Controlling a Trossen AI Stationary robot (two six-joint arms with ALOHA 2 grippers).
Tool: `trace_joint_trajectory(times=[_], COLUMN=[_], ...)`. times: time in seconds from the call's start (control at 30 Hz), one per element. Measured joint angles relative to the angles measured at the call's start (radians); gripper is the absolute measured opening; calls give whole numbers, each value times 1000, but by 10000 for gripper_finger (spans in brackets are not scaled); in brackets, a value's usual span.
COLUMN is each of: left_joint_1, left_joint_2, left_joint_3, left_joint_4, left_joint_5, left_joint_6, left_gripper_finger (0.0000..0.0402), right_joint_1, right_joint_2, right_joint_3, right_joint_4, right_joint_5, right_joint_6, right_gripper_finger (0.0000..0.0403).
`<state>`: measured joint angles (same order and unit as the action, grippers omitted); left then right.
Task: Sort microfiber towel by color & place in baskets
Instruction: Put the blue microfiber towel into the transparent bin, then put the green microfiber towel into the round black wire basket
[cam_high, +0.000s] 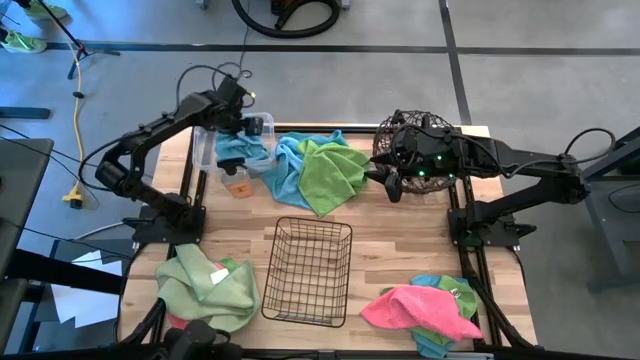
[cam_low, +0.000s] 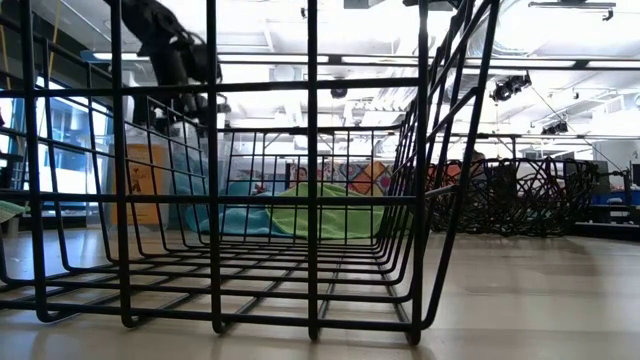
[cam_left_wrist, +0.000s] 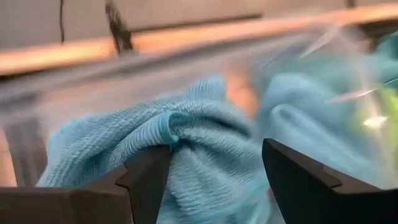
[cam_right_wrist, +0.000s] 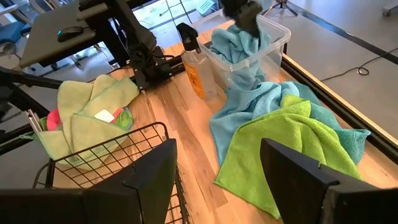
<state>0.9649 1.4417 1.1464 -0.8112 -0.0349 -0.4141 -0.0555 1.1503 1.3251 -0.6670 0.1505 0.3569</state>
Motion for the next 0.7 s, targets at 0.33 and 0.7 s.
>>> trace_joint_trajectory(times=[0.33, 0.7], left_joint_1=[-16, -214], left_joint_2=[-54, -163], left_joint_3=[197, 231], left_joint_4=[0, 59], left_joint_5=[0, 1], left_joint_6=[47, 23], left_gripper_finger=[244, 244], right_joint_1=[0, -1], right_joint_2=[0, 0], right_joint_3=[0, 0], right_joint_4=[0, -1], right_joint_5=[0, 0], right_joint_6=[-25, -59], right_gripper_finger=[229, 229])
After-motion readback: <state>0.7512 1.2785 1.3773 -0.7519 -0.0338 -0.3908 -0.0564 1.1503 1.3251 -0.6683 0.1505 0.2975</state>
